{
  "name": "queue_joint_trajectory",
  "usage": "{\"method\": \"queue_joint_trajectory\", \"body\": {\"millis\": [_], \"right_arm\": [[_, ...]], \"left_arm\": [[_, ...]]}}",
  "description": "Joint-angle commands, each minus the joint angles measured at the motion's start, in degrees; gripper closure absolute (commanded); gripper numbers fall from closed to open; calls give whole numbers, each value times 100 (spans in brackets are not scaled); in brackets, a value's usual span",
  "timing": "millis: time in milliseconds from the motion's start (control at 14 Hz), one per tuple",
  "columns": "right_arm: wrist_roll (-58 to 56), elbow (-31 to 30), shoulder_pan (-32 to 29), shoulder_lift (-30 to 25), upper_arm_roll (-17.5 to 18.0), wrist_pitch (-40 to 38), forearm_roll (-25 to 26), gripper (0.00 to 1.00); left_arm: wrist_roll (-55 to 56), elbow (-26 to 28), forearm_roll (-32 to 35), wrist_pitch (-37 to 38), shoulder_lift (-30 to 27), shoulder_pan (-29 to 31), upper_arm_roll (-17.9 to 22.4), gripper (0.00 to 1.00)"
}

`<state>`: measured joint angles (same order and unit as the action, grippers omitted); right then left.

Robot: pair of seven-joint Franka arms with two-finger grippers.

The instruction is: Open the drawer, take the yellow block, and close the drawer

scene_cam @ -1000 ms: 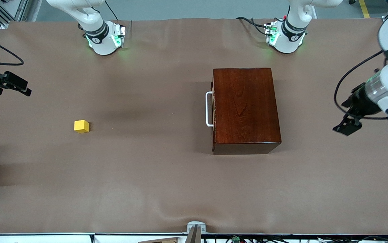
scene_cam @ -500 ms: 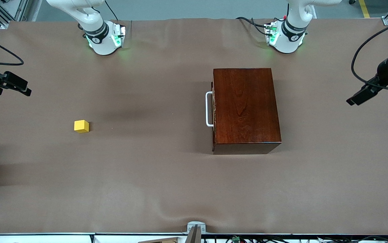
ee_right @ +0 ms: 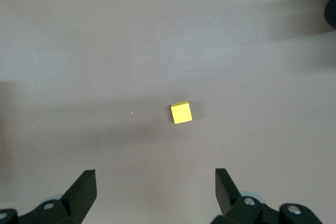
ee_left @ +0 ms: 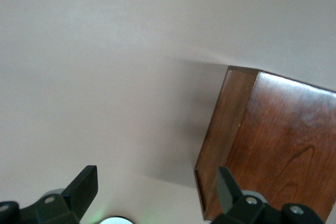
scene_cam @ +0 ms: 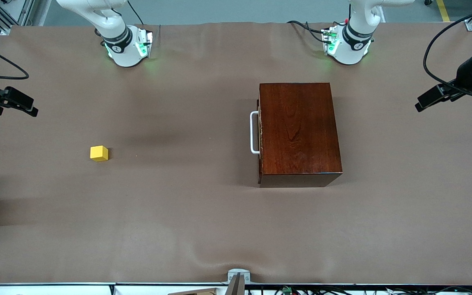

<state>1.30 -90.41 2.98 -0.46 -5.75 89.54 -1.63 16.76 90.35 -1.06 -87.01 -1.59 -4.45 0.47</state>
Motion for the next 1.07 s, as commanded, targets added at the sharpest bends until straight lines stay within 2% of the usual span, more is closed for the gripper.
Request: {"method": "queue_joint_trajectory", "body": {"millis": [0, 286, 500, 1000], "right_arm": [[45, -38, 19, -112, 12, 2, 67, 0], [45, -38, 10, -112, 12, 3, 67, 0], [45, -38, 19, -112, 12, 3, 67, 0], [45, -38, 10, -112, 12, 3, 67, 0]], "left_arm": [[-969, 158, -9, 70, -210, 295, -309, 0], [-1315, 140, 141, 210, -227, 295, -459, 0], [-1596, 123, 658, 246, -219, 313, -661, 0], [-1579, 44, 493, 254, -122, 427, -662, 0]]}}
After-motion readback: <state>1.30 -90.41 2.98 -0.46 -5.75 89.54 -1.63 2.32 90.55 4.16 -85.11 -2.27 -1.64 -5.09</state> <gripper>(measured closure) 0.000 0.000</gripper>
